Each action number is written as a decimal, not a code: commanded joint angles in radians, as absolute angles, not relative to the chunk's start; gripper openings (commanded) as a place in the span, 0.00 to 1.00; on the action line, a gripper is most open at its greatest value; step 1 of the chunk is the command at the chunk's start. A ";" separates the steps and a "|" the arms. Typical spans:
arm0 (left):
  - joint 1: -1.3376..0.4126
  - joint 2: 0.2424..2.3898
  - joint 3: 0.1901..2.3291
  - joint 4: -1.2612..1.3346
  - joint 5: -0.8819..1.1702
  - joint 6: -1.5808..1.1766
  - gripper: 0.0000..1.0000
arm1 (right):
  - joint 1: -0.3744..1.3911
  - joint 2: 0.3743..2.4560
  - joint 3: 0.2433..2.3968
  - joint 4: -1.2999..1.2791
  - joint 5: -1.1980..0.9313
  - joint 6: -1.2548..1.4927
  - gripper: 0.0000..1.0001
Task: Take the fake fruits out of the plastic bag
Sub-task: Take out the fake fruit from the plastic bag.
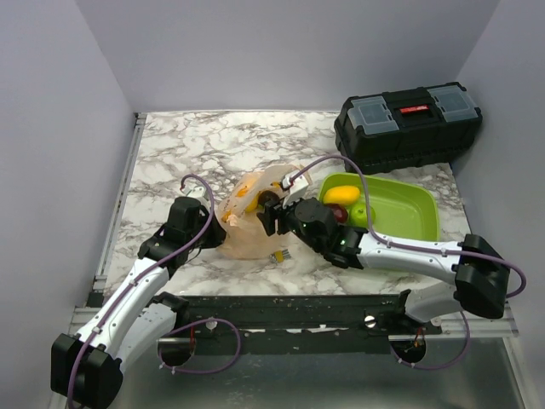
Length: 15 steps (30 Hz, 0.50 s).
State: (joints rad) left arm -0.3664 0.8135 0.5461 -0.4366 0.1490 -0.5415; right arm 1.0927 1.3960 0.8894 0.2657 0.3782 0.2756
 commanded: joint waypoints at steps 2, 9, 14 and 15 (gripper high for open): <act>-0.362 0.802 0.576 -0.447 0.116 -0.522 0.00 | 1.079 1.450 0.844 0.275 0.472 0.265 0.59; -0.362 0.800 0.582 -0.458 0.133 -0.520 0.00 | 1.030 1.621 0.964 0.296 0.553 0.254 0.55; -0.362 0.805 0.580 -0.454 0.144 -0.519 0.00 | 1.016 1.769 1.086 0.269 0.552 0.197 0.57; -0.362 0.808 0.581 -0.451 0.149 -0.520 0.00 | 1.014 1.795 1.099 0.276 0.558 0.187 0.57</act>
State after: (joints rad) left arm -0.3664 0.8120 0.5495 -0.4530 0.1425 -0.5358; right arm 1.0199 1.7157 1.0290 0.2646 0.5076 0.2409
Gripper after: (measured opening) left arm 0.003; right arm 0.563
